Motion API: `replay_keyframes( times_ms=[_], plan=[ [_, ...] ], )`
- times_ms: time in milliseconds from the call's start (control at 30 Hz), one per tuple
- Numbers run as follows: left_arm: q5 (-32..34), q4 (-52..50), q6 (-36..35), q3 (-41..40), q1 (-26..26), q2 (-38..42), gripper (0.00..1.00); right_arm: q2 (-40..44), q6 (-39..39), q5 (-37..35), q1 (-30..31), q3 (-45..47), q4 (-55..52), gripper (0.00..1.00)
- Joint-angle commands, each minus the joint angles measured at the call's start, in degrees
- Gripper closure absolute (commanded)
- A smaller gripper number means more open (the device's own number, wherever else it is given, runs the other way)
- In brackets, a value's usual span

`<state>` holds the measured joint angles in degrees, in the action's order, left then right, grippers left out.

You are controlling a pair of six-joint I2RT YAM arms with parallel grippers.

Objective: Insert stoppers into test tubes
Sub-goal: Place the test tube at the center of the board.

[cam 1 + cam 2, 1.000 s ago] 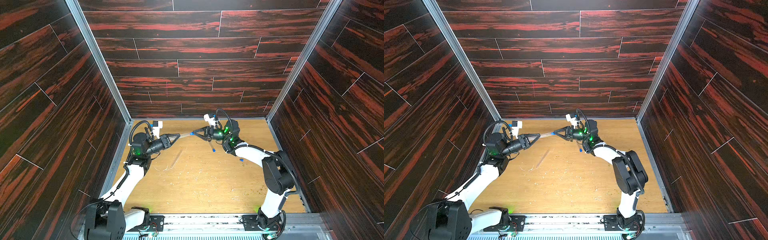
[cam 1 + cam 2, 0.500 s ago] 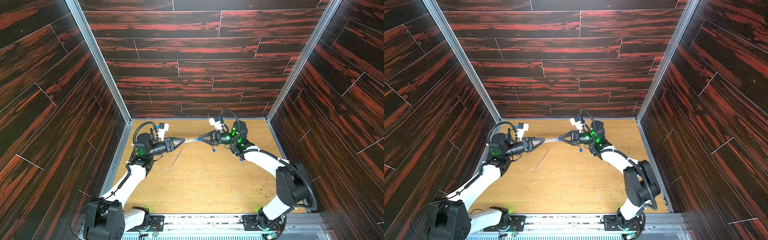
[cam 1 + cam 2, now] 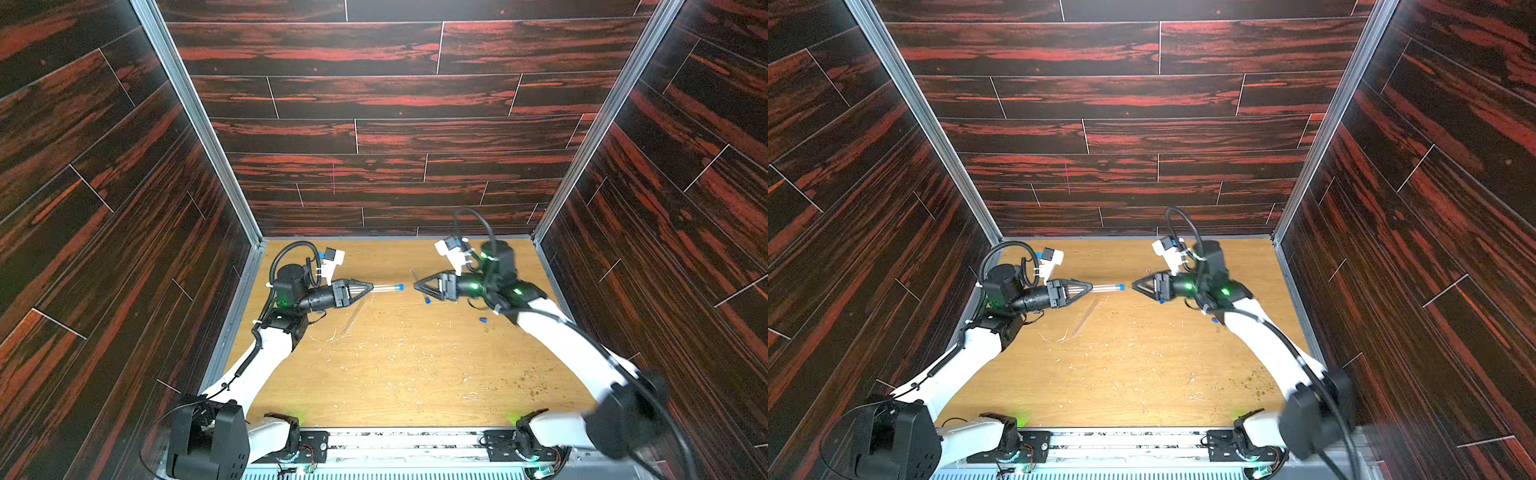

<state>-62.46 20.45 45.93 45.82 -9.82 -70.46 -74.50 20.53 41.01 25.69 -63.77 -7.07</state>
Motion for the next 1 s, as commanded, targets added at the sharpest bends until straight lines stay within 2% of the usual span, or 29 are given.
replay_keyframes(
  times_ms=[0,133,300,400,567,733,967],
  plan=[
    [-2.58,-5.32,-6.5,1.85,-0.19,0.85,0.95,6.55,-12.74,-7.72,0.4,3.68,0.1,0.44],
    [-4.03,-8.03,-8.95,2.87,-0.19,0.76,0.95,10.63,-24.74,-13.81,4.09,5.91,1.16,0.45],
    [-4.28,-11.12,-12.49,3.03,-0.28,0.66,0.95,9.85,-43.17,-23.49,13.63,6.55,-0.44,0.45],
    [-5.19,-14.03,-14.08,4.12,-0.37,0.84,0.95,8.03,-48.72,-27.76,18.24,6.12,0.58,0.45],
    [-5.24,-15.24,-16.23,3.79,-0.51,0.85,0.95,5.9,-53.91,-32.64,21.12,6.47,4.09,0.45],
    [-5.79,-17.45,-18.13,4.12,-0.79,0.97,0.95,2.92,-59.1,-35.34,22.73,5.67,2.51,0.45],
    [-6.14,-18.73,-19.48,4.5,-1.14,0.71,0.95,-1.56,-58.86,-34.77,23.09,2.23,0.35,0.51]
  ],
)
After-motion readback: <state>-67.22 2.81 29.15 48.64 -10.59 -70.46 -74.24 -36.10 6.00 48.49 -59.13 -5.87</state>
